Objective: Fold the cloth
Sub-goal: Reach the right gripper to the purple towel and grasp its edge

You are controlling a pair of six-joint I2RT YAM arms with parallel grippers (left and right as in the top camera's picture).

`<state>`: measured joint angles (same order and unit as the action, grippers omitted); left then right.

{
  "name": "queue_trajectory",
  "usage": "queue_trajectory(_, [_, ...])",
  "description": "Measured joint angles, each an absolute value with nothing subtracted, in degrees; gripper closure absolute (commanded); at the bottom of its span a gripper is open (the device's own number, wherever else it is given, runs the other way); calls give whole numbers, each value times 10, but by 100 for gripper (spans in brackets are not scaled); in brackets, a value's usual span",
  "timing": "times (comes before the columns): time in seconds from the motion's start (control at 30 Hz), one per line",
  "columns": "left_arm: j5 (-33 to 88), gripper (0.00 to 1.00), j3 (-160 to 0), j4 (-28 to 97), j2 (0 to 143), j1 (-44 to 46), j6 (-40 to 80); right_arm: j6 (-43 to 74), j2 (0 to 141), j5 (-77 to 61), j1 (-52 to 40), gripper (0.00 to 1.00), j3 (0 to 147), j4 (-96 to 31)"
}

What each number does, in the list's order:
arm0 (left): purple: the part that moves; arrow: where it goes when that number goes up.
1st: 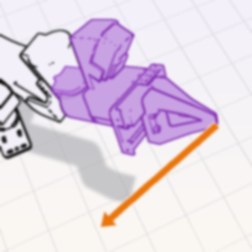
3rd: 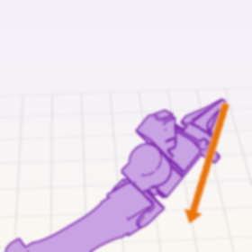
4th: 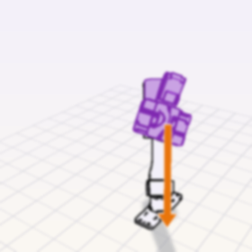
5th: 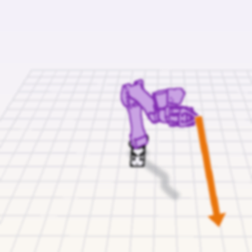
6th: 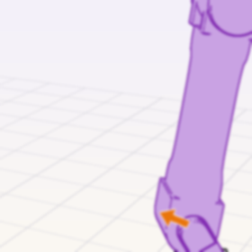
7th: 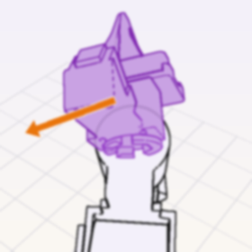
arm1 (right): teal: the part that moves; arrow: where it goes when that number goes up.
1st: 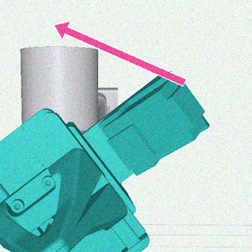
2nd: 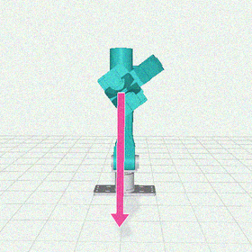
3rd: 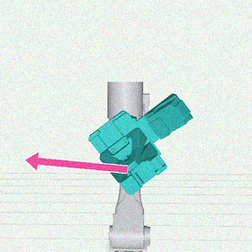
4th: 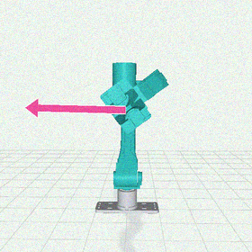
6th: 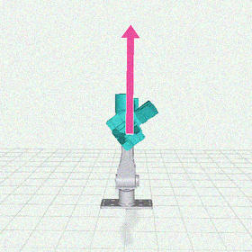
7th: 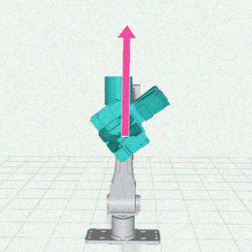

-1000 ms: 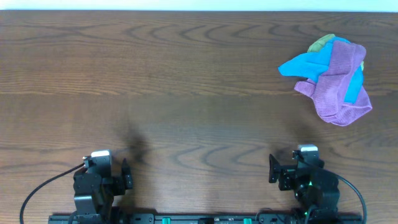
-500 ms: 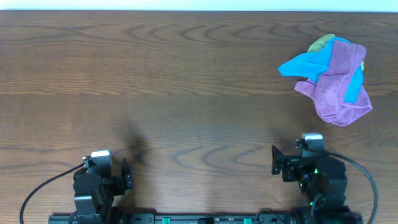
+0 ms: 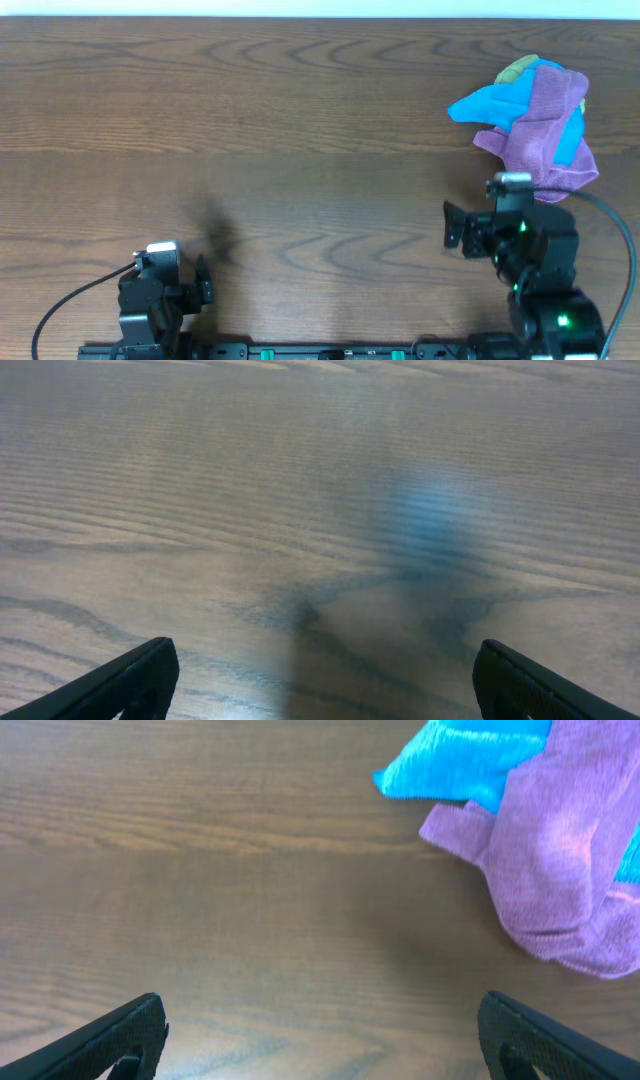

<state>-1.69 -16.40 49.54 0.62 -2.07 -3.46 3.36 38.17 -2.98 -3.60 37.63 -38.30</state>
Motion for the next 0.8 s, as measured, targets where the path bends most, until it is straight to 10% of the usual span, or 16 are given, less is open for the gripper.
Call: queue_trajectory(0.8, [-17,5,-164,495,6,-21,-35,84,503,102,-36,1,497,-361])
